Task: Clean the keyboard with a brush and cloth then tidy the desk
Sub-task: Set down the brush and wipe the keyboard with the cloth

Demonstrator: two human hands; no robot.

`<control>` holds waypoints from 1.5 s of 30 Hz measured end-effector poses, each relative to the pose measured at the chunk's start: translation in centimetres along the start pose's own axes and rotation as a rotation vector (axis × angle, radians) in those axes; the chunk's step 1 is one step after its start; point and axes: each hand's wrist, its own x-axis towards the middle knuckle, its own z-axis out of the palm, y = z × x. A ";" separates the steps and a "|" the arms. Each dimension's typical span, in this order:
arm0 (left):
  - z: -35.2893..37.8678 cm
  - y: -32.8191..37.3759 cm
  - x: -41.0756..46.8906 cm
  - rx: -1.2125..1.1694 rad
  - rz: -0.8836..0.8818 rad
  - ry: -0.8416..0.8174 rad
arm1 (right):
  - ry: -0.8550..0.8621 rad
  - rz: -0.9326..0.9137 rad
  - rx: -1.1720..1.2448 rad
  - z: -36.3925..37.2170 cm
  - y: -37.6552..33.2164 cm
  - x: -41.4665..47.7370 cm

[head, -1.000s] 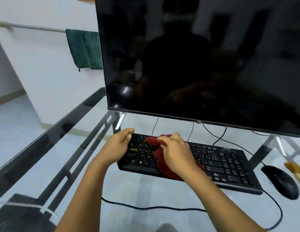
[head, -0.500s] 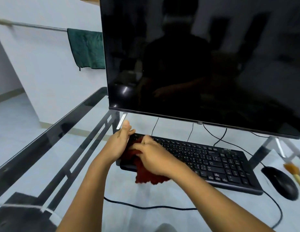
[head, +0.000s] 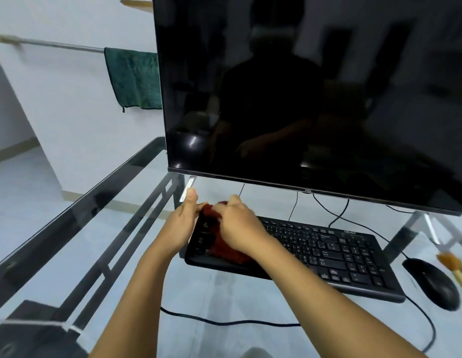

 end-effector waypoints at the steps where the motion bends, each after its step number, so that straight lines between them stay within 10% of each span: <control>1: -0.1 0.0 0.1 -0.011 -0.004 0.019 | -0.050 -0.084 0.034 0.3 -0.6 -0.5; 7: 0.1 -0.1 -0.1 -0.010 -0.028 0.016 | 0.051 0.081 -0.002 -0.6 0.9 0.4; 20: 0.0 0.0 0.0 0.090 -0.002 0.034 | -0.258 -0.375 0.148 -0.9 0.1 -4.4; 37: 0.0 -0.4 0.2 0.003 -0.014 0.020 | -0.022 -0.251 0.062 0.5 -0.4 -4.8; 42: 0.1 -0.3 -0.1 0.058 -0.001 0.029 | 0.185 0.269 0.024 -1.1 3.9 -1.2; 45: 0.0 -0.5 0.0 0.079 0.015 0.041 | 0.171 0.160 -0.001 -0.2 2.1 -0.8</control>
